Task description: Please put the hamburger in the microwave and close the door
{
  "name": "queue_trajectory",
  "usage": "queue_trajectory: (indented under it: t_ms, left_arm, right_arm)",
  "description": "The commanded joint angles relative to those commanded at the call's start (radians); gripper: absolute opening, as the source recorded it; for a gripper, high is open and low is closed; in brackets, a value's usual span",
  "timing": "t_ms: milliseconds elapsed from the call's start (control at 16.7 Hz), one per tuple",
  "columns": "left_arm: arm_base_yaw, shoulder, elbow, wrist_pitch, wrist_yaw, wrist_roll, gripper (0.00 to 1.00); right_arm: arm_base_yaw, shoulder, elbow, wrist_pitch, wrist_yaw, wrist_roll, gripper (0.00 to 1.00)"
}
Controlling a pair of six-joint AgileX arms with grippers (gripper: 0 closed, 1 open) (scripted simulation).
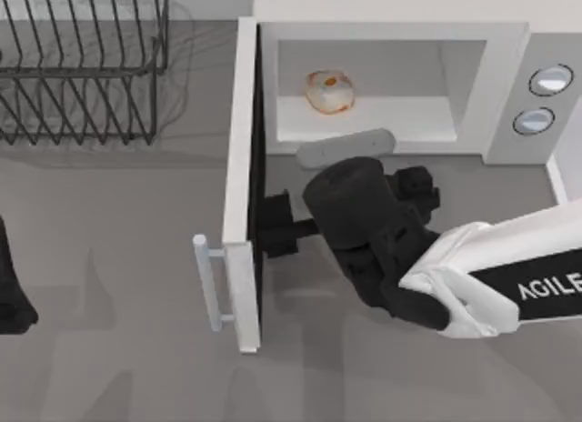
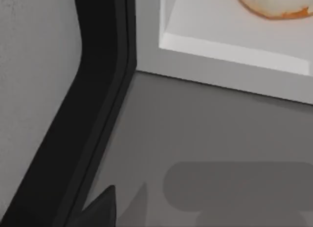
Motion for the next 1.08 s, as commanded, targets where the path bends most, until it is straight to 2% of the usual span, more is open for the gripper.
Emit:
queue_trajectory:
  t_ms: [1080]
  left_arm:
    - [0.000, 0.000, 0.000, 0.000, 0.000, 0.000, 1.00]
  right_arm:
    - [-0.001, -0.166, 0.081, -0.366, -0.016, -0.003, 1.00]
